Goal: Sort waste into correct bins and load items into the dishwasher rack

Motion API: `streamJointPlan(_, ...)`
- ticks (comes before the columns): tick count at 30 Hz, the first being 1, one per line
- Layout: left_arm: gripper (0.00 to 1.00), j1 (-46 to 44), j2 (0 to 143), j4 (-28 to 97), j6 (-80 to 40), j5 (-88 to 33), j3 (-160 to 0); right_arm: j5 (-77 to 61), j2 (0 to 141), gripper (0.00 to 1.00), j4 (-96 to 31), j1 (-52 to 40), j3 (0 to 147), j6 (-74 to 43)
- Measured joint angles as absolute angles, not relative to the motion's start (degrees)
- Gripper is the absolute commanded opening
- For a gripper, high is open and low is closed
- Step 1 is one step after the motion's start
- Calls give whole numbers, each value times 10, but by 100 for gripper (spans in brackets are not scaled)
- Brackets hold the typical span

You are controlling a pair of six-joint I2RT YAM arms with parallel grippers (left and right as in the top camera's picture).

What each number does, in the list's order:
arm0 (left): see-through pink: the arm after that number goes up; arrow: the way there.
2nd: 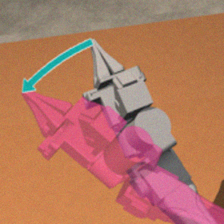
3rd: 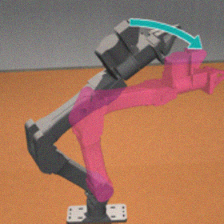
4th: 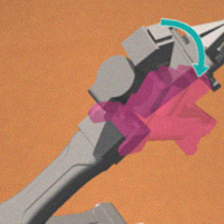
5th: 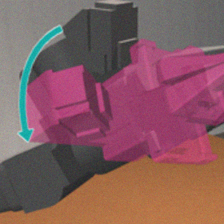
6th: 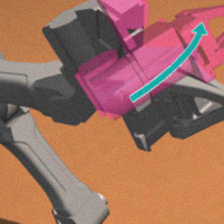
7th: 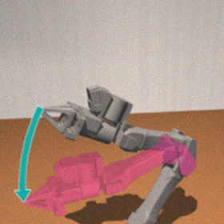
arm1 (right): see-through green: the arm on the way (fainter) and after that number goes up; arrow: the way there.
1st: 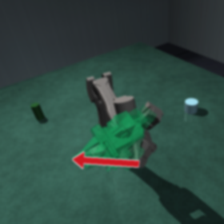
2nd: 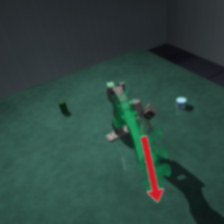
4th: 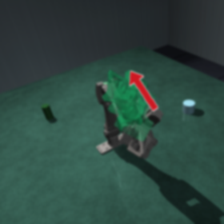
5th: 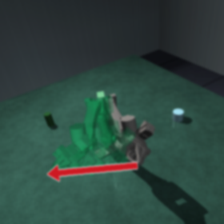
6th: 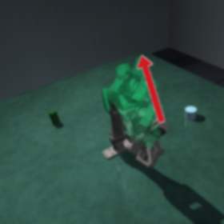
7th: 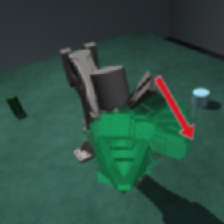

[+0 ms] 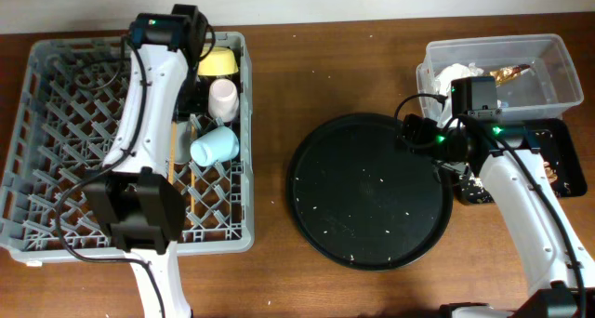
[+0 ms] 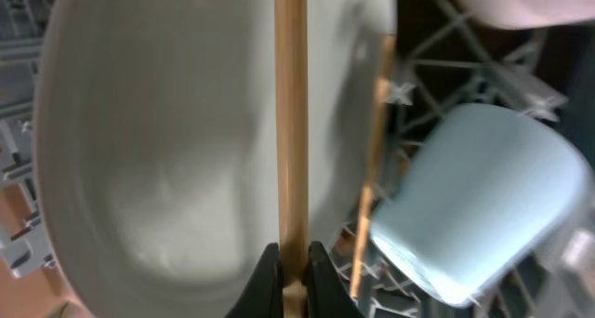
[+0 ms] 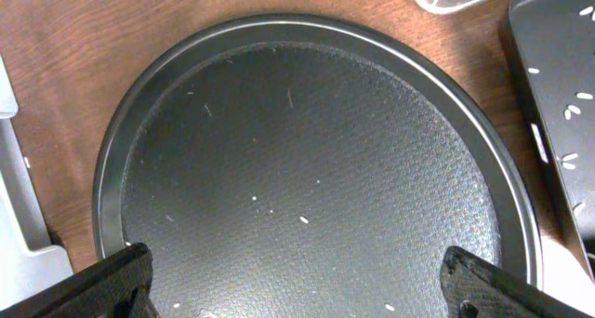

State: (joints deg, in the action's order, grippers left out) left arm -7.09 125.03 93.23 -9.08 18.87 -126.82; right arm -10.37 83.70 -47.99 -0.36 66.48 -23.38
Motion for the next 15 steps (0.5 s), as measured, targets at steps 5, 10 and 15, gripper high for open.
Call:
streamJointPlan(5, 56, -58, 1251, 886, -100, 208, -1213, -103, 837, 100, -478, -4, 665, -233)
streamJointPlan(10, 60, -60, 1250, 893, -94, 168, -1223, -115, 836, 99, -481, -4, 667, -211)
streamJointPlan(15, 99, -150, 1107, 852, -69, 111, -1327, -119, 698, 98, -719, -4, 863, -120)
